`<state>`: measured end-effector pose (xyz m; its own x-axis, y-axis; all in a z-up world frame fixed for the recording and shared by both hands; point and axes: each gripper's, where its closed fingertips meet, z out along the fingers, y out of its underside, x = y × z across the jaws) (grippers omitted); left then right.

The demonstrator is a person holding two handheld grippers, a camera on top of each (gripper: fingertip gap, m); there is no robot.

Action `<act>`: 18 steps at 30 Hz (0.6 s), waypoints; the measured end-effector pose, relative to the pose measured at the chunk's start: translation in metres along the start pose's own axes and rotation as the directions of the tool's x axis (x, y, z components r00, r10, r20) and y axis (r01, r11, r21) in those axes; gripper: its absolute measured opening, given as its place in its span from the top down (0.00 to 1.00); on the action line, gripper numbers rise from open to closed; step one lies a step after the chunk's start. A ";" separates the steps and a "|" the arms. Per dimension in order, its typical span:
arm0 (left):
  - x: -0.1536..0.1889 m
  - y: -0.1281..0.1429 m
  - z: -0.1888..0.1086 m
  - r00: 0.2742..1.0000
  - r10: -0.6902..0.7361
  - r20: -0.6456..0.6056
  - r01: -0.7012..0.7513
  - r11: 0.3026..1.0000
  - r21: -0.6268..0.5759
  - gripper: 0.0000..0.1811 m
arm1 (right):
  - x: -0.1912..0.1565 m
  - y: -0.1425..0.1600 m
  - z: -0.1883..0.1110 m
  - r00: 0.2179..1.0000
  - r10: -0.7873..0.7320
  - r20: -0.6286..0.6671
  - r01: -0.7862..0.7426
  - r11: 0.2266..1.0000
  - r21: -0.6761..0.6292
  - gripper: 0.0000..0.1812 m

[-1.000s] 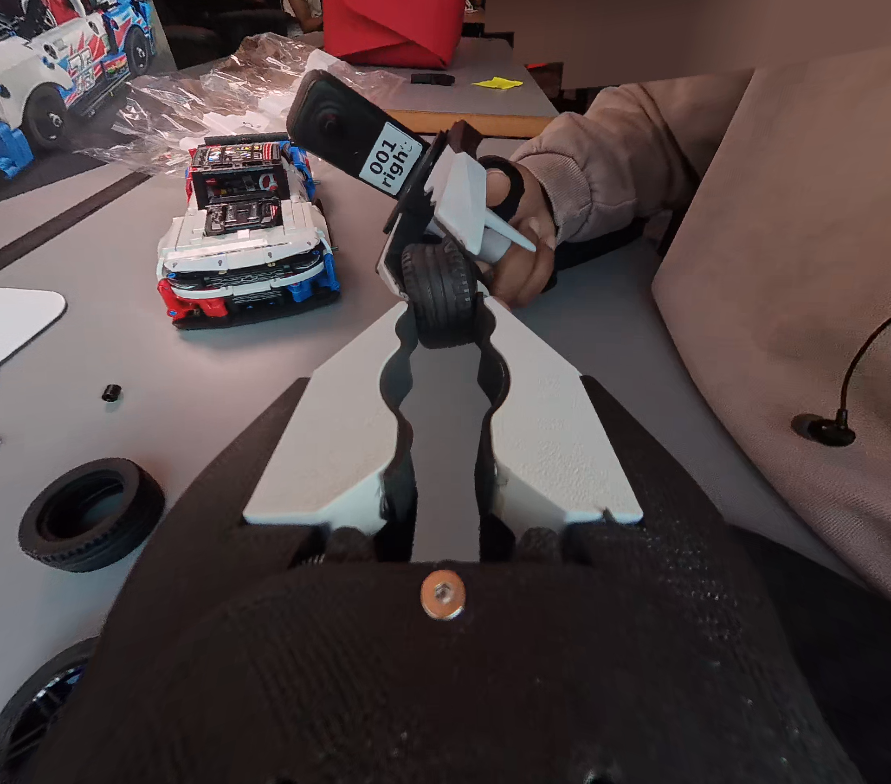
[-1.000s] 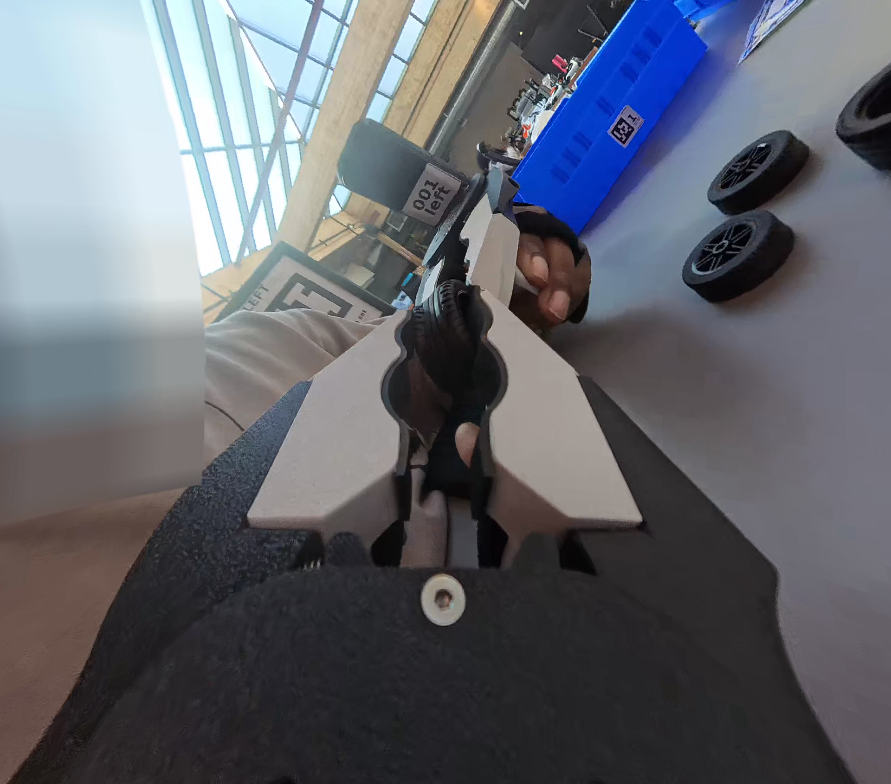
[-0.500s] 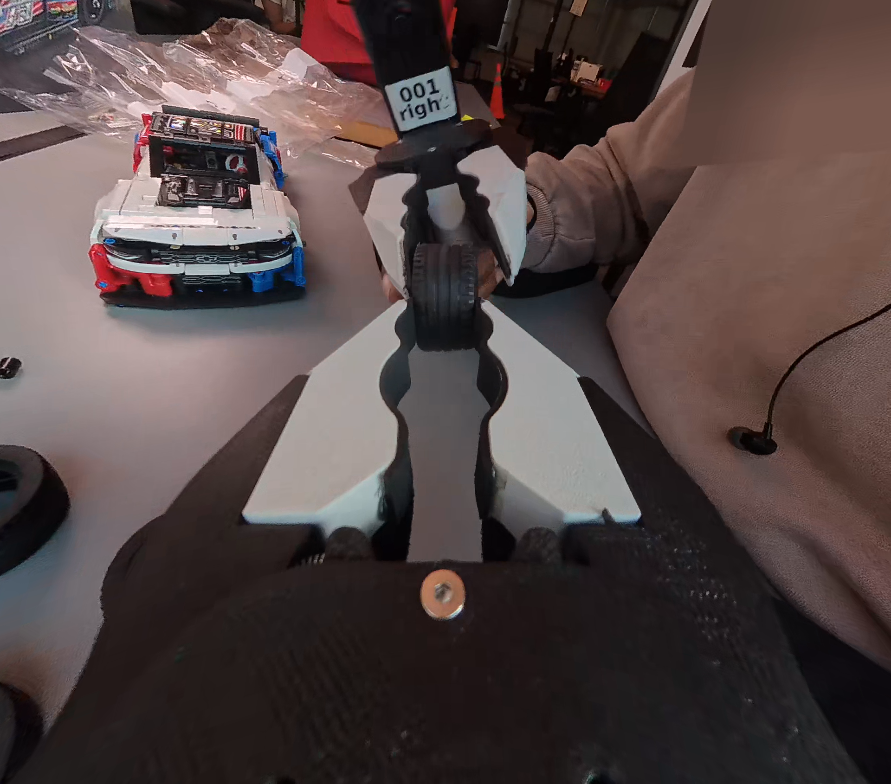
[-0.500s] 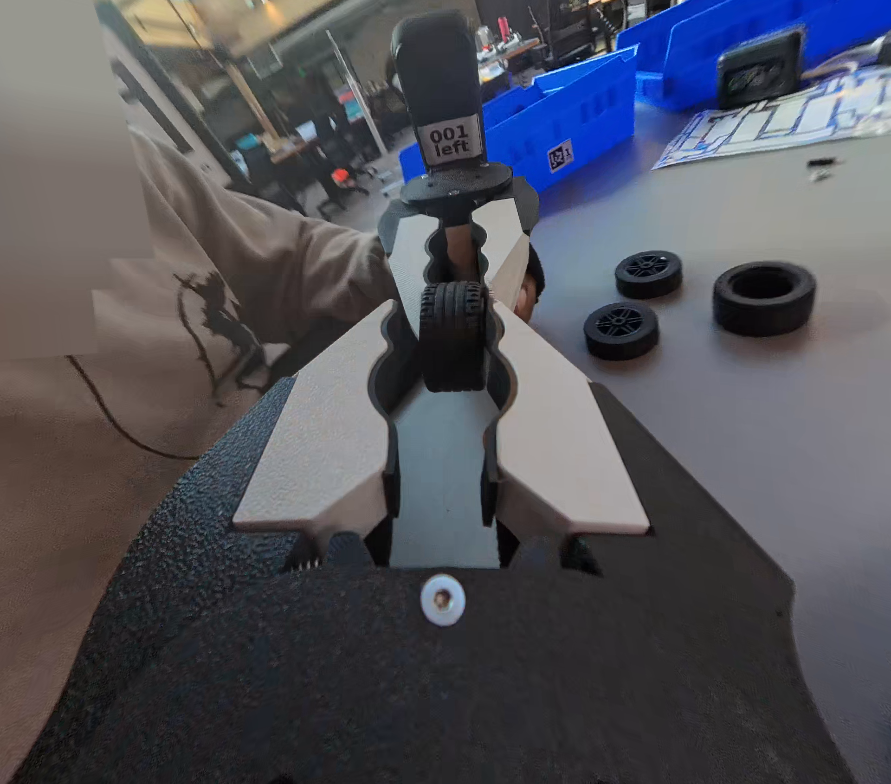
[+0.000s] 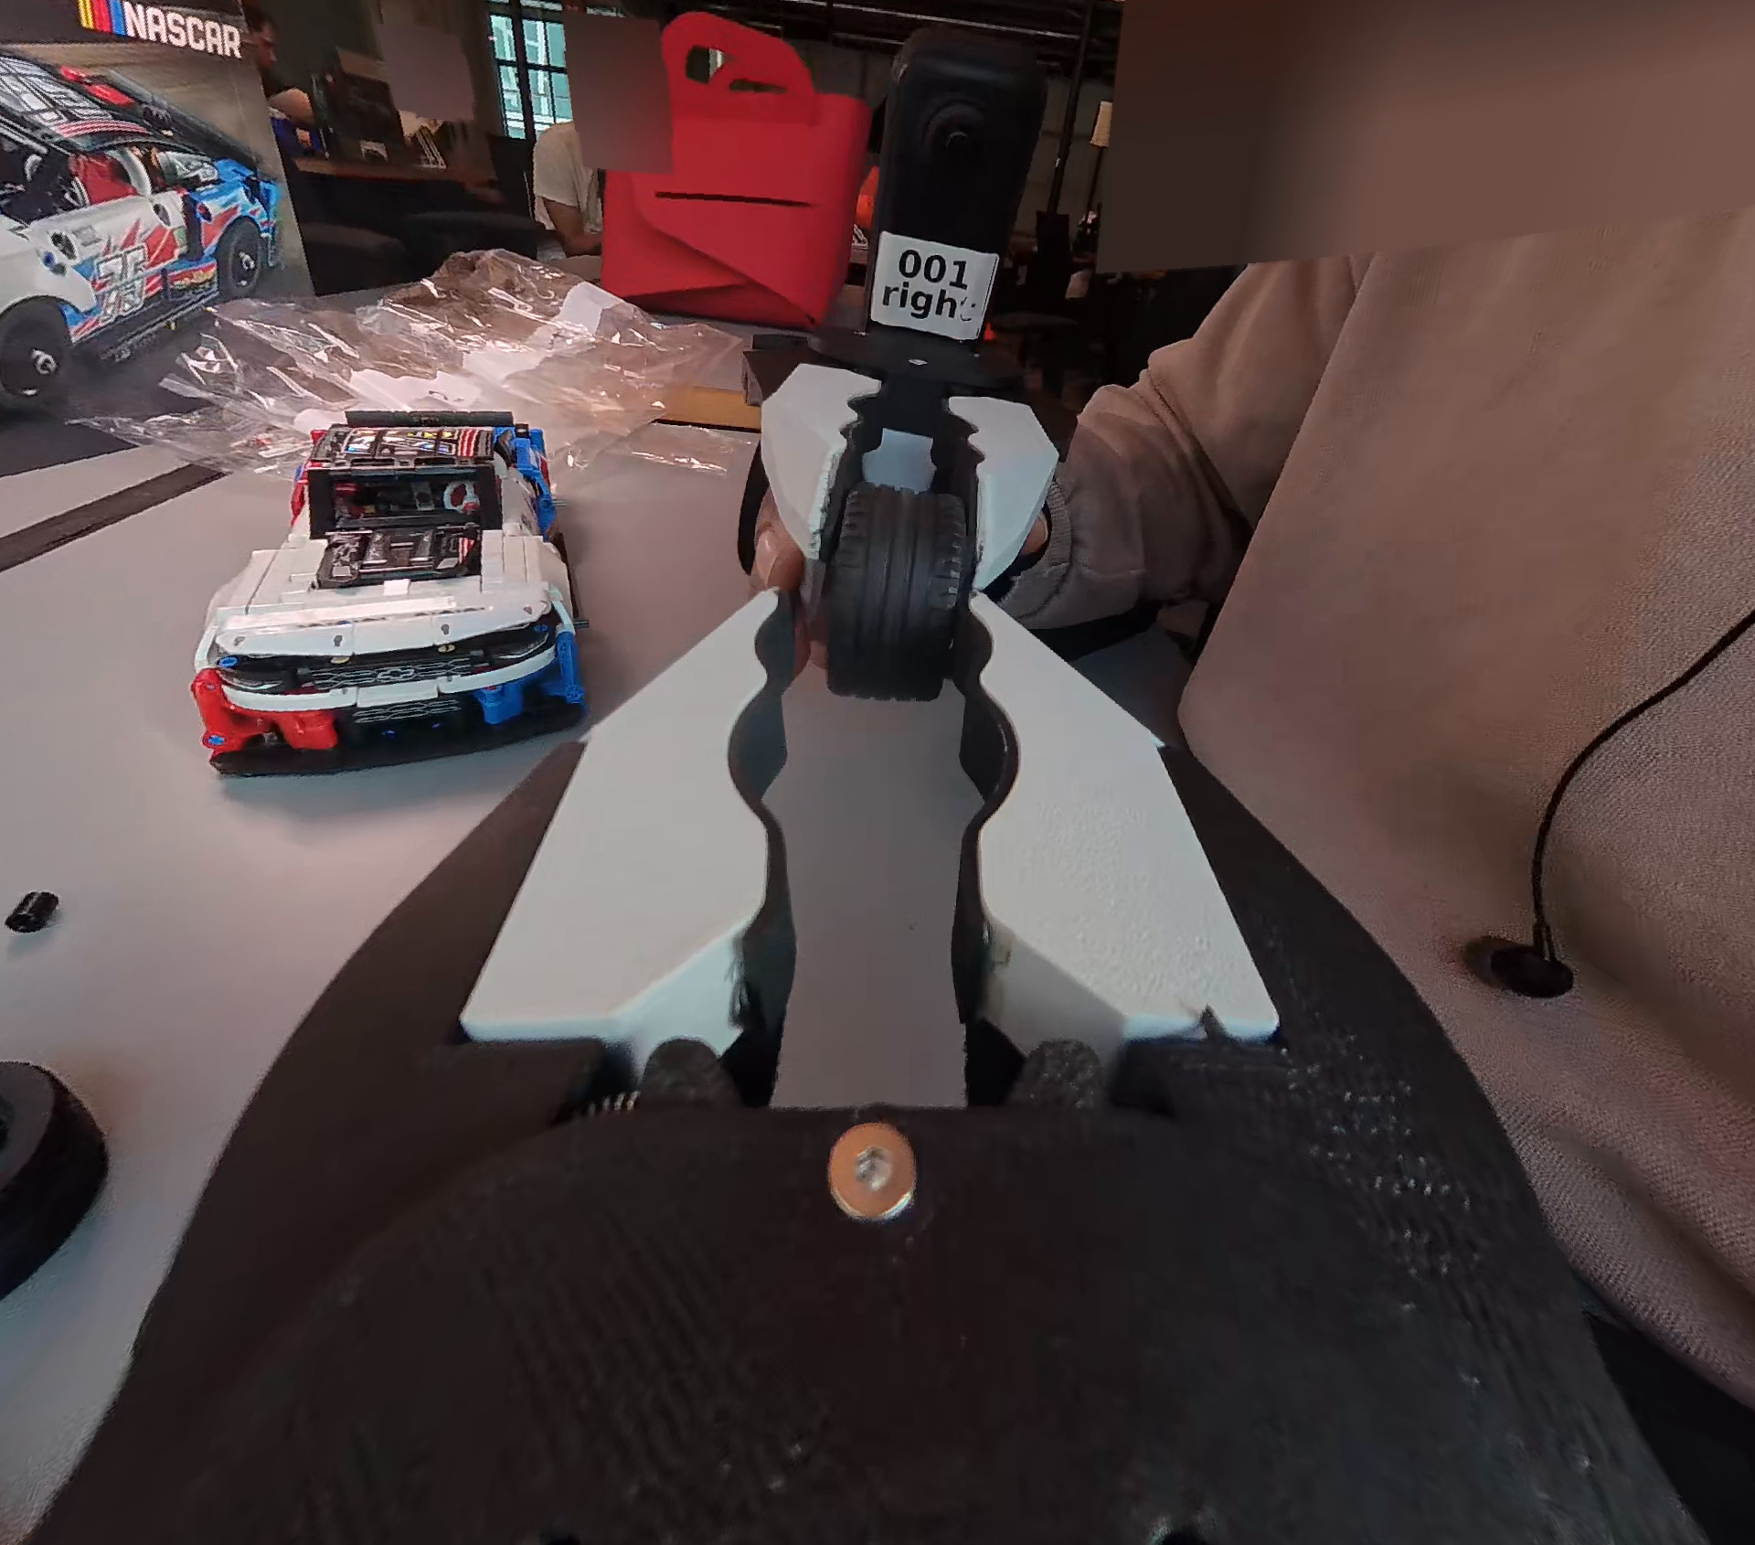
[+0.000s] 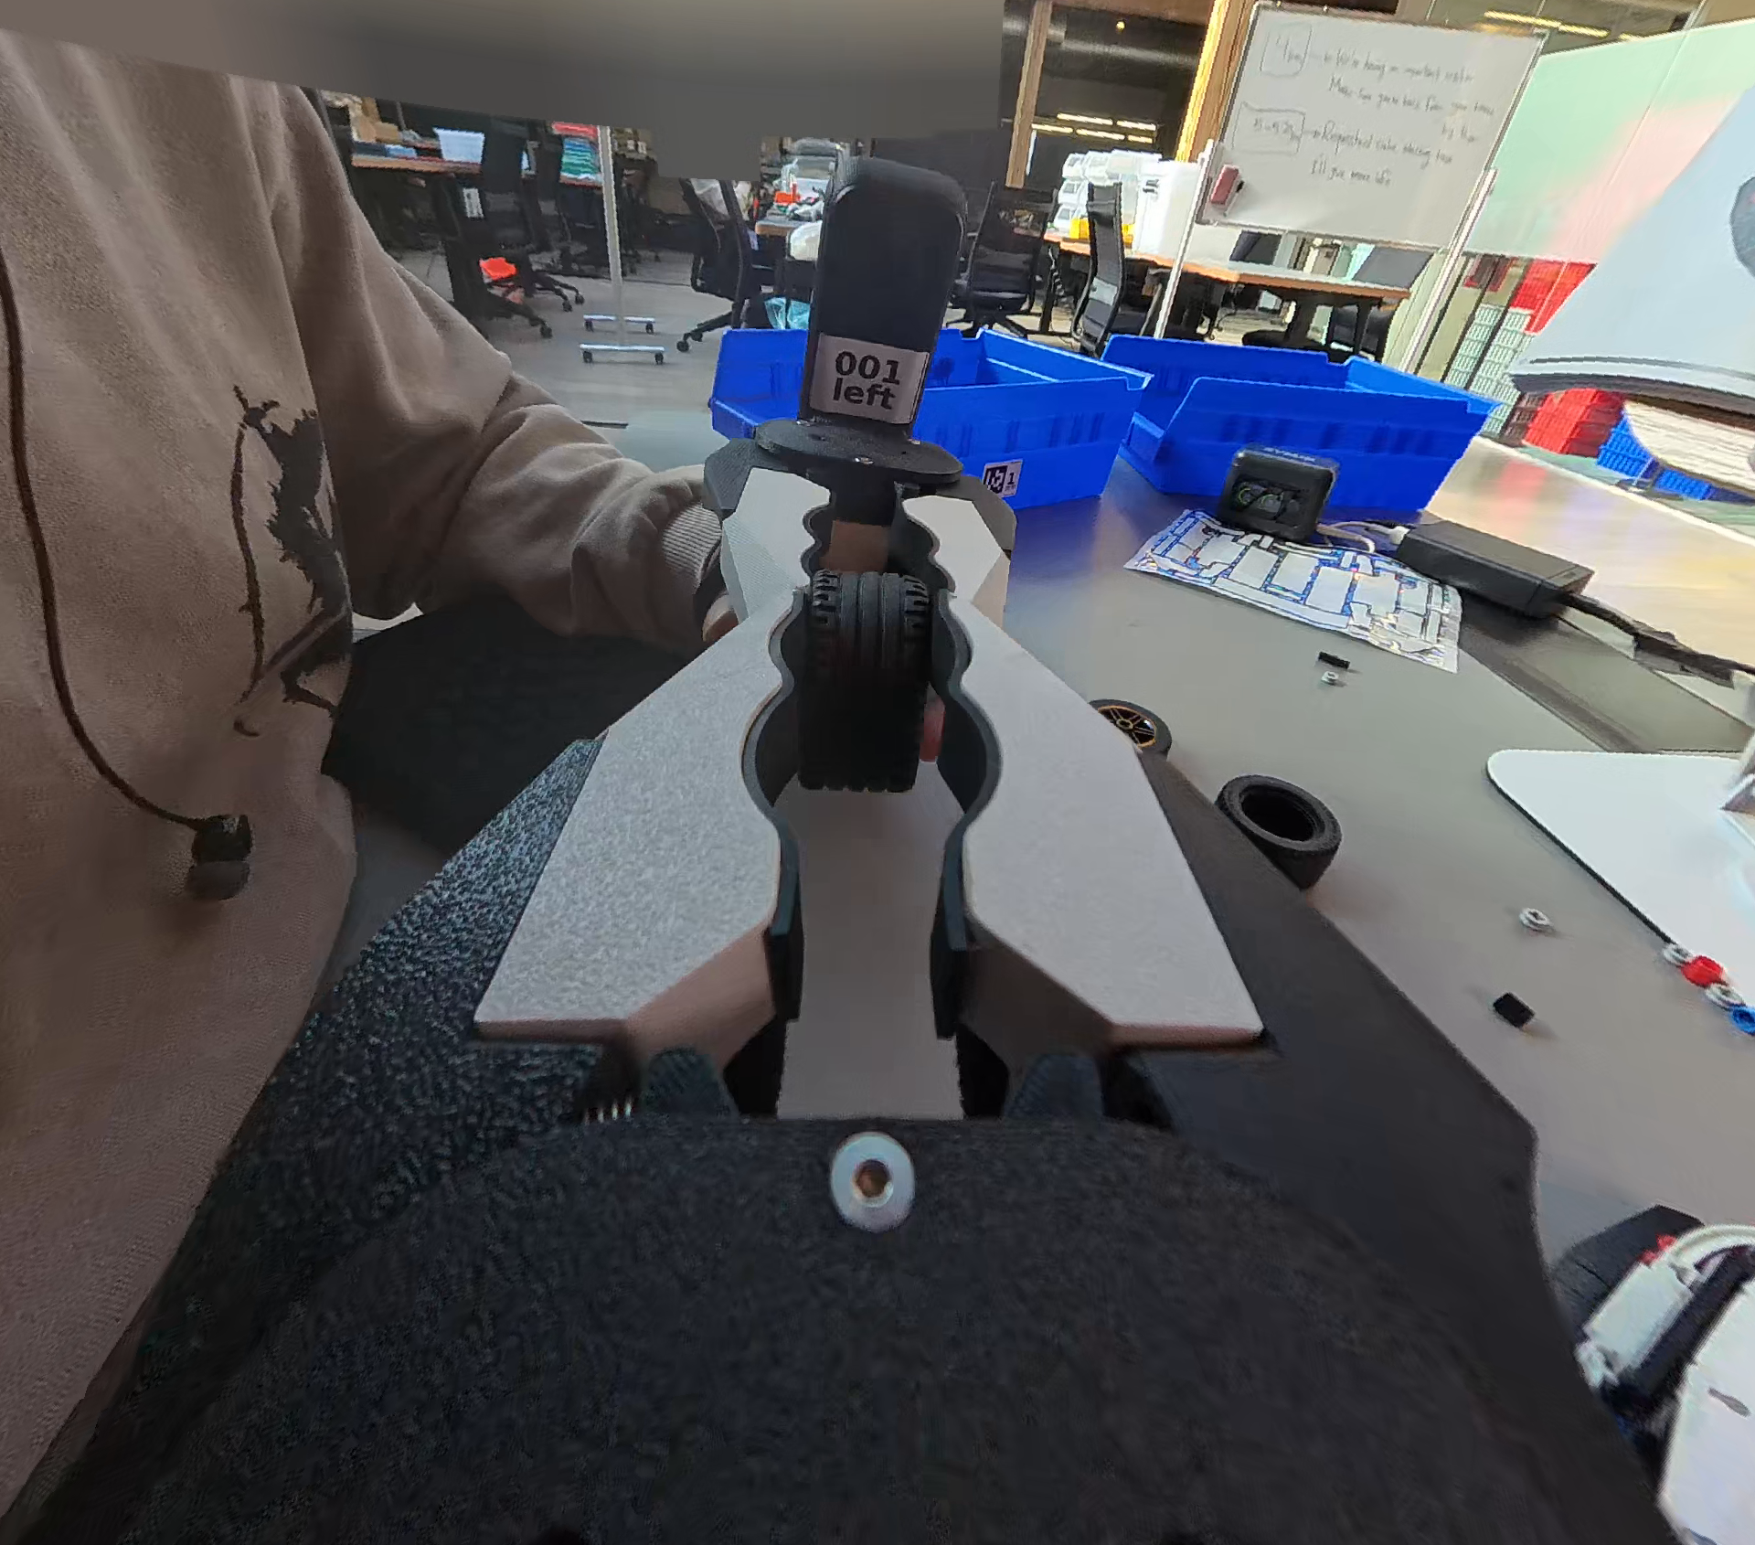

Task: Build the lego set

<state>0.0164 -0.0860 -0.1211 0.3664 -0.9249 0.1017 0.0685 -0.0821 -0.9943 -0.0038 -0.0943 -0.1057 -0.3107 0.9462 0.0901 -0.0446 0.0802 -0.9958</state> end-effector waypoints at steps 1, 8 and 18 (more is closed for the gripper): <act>0.001 -0.002 0.001 1.000 -0.001 -0.003 0.001 1.000 0.008 0.83 | -0.001 -0.002 0.000 1.000 -0.014 -0.001 0.014 1.000 0.014 0.88; 0.015 -0.003 0.002 0.996 0.046 -0.078 -0.043 0.998 0.048 0.76 | -0.010 -0.015 -0.001 0.998 -0.051 0.034 0.047 0.994 0.100 0.88; 0.024 0.006 0.006 0.881 0.473 -0.009 -0.471 0.874 -0.123 0.88 | -0.031 -0.007 -0.001 0.987 -0.084 0.134 0.079 0.996 0.037 0.88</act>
<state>0.0310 -0.1069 -0.1246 0.3469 -0.8569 -0.3812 -0.2263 0.3180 -0.9207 0.0071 -0.1240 -0.1011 -0.4304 0.8856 0.1745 -0.1041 0.1434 -0.9842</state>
